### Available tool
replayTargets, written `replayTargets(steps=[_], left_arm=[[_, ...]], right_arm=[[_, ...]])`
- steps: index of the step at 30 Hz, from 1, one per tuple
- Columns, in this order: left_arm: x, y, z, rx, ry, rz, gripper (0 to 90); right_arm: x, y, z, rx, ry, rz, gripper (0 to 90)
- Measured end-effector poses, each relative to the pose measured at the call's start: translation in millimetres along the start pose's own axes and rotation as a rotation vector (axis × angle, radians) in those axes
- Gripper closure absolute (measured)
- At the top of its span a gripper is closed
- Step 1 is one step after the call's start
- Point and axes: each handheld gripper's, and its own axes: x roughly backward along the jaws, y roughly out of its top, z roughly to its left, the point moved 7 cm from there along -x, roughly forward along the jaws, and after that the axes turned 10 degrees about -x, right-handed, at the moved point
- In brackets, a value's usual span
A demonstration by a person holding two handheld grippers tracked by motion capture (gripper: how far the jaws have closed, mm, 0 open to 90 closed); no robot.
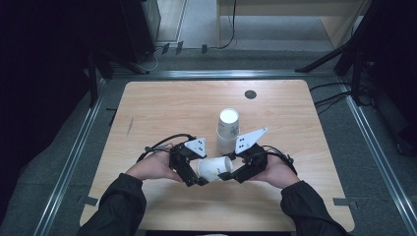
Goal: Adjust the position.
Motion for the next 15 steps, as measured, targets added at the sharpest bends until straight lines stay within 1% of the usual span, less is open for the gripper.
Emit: replayTargets(steps=[2,3,6,8,10,12,15], left_arm=[[0.7,-1.1,0.8,0.003,0.014,-0.009,8.5],[0.6,-1.5,0.9,0.012,0.013,-0.020,8.4],[0.1,-4.5,1.2,0.031,0.011,-0.026,8.5],[-0.8,-5.3,0.0,0.047,0.006,-0.040,8.5],[-1.6,-5.0,-1.1,0.055,0.007,-0.052,8.5],[-2.3,-3.9,-2.8,0.073,-0.002,-0.080,8.5],[-2.9,-2.7,-4.3,0.075,0.002,-0.103,8.6]], right_arm=[[4.1,0.6,-0.6,-0.004,-0.002,-0.016,35.5],[5.9,0.7,-1.1,-0.004,-0.001,-0.020,35.5],[11.0,1.6,-1.6,-0.008,0.000,-0.039,35.5],[13.6,2.4,-1.9,-0.009,-0.001,-0.048,35.5],[15.3,2.8,-2.0,-0.011,0.006,-0.052,35.5],[15.5,3.5,-1.9,-0.014,0.014,-0.059,35.5],[14.6,5.2,-0.6,-0.014,0.032,-0.063,35.5]])
